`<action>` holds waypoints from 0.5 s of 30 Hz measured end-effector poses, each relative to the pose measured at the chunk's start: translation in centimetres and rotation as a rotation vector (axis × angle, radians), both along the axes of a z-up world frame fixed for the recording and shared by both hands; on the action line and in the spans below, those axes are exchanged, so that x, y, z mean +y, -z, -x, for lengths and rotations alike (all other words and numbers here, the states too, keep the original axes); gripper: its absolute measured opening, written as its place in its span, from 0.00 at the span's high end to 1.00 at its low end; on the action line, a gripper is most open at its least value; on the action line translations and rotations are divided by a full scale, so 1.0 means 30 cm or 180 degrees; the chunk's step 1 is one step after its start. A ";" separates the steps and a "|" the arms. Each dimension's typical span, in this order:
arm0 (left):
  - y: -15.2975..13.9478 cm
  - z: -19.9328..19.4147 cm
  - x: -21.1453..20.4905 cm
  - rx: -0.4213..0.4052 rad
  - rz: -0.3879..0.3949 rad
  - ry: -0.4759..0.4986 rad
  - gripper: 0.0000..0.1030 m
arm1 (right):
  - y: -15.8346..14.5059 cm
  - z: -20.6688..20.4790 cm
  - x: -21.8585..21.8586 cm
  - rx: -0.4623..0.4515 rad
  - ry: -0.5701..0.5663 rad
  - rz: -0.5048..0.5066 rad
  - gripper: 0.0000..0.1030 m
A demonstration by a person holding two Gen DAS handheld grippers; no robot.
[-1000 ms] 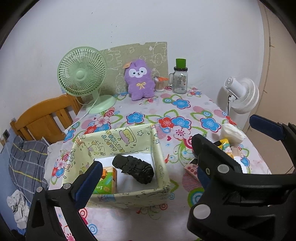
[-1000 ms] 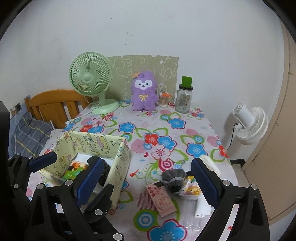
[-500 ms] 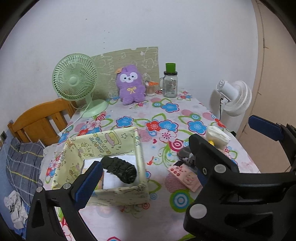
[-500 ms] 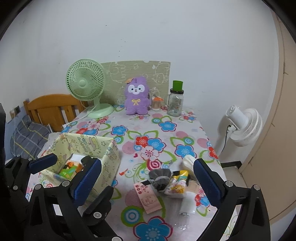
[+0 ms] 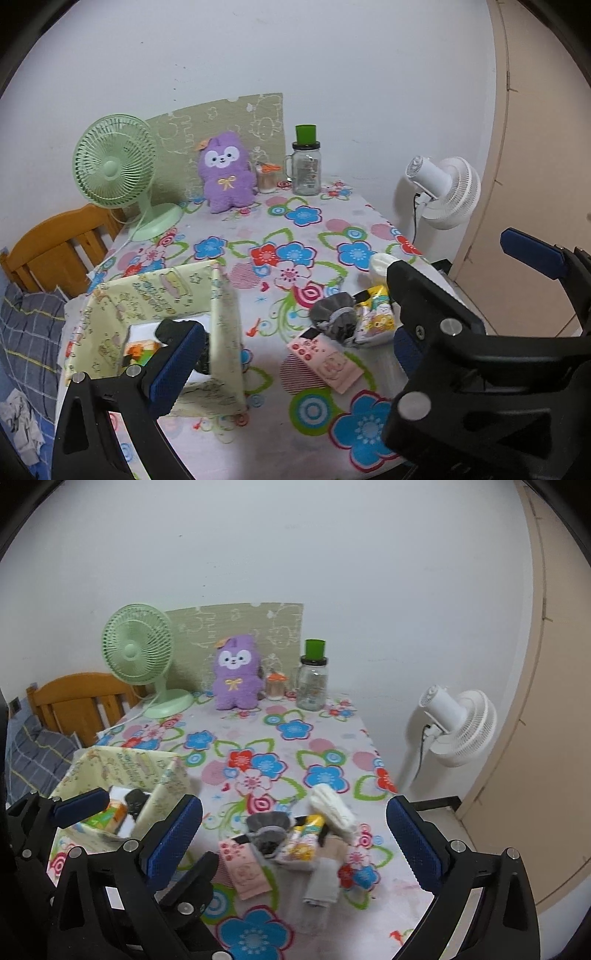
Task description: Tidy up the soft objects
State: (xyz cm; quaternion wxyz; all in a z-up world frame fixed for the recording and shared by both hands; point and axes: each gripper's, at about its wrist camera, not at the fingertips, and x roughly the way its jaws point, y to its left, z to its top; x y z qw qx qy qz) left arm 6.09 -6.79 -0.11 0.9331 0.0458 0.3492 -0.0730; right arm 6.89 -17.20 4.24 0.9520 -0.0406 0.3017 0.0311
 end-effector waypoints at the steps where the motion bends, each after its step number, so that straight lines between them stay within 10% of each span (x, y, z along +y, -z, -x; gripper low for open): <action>1: 0.003 -0.002 -0.007 -0.0001 0.0019 0.0015 0.00 | 0.004 -0.002 -0.012 -0.0001 0.0014 -0.0007 0.02; 15: 0.087 -0.046 -0.097 0.0104 0.0053 0.0114 0.00 | 0.087 -0.020 -0.124 0.0033 -0.0062 -0.0132 0.02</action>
